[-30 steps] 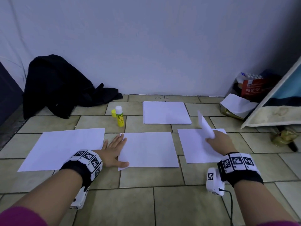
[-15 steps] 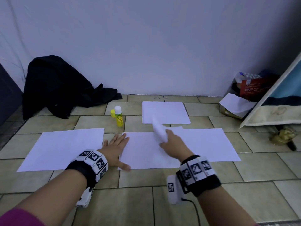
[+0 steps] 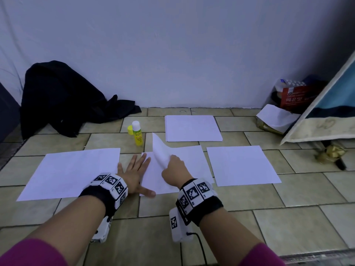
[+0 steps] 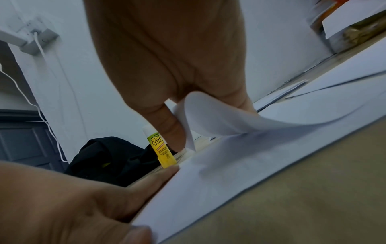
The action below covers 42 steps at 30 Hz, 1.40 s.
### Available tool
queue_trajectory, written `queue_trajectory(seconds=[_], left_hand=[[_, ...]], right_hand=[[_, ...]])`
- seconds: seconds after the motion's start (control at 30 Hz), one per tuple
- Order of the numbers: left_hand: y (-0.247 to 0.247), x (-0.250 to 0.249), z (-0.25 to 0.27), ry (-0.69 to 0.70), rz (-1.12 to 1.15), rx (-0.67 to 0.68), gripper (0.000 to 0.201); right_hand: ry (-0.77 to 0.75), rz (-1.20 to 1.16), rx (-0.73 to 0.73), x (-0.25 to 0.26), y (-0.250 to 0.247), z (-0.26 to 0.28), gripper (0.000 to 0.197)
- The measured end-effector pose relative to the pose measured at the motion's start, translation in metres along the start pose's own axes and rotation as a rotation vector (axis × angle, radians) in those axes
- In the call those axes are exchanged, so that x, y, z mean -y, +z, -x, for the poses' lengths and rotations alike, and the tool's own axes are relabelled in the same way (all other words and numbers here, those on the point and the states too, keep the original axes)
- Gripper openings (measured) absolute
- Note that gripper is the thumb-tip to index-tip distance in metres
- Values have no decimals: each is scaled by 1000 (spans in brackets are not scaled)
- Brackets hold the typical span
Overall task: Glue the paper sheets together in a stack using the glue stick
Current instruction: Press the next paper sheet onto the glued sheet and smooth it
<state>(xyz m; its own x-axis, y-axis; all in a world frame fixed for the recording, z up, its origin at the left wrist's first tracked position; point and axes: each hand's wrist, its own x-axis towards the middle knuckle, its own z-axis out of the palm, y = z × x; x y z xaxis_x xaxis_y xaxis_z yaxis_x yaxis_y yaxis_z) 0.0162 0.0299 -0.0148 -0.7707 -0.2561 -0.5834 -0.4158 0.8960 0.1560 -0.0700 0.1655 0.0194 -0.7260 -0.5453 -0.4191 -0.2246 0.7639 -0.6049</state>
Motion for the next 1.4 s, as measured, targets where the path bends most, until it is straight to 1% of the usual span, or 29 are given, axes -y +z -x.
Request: queue_trajectory(seconds=[0.07, 0.1, 0.17, 0.3, 0.8, 1.4], left_hand=[[2, -1, -1, 6, 4, -20, 135], [2, -1, 0, 8, 11, -21, 132], [1, -2, 0, 5, 8, -10, 135], [2, -2, 0, -1, 16, -25, 125], [1, -4, 3, -7, 5, -15, 124], [0, -4, 3, -8, 7, -3, 125]], right_hand=[[8, -3, -4, 0, 2, 0, 48], [12, -3, -5, 0, 3, 0, 48], [22, -5, -6, 1, 5, 0, 48], [33, -4, -7, 2, 8, 2, 49], [39, 1, 5, 2, 16, 3, 57], [45, 6, 28, 2, 16, 4, 63]])
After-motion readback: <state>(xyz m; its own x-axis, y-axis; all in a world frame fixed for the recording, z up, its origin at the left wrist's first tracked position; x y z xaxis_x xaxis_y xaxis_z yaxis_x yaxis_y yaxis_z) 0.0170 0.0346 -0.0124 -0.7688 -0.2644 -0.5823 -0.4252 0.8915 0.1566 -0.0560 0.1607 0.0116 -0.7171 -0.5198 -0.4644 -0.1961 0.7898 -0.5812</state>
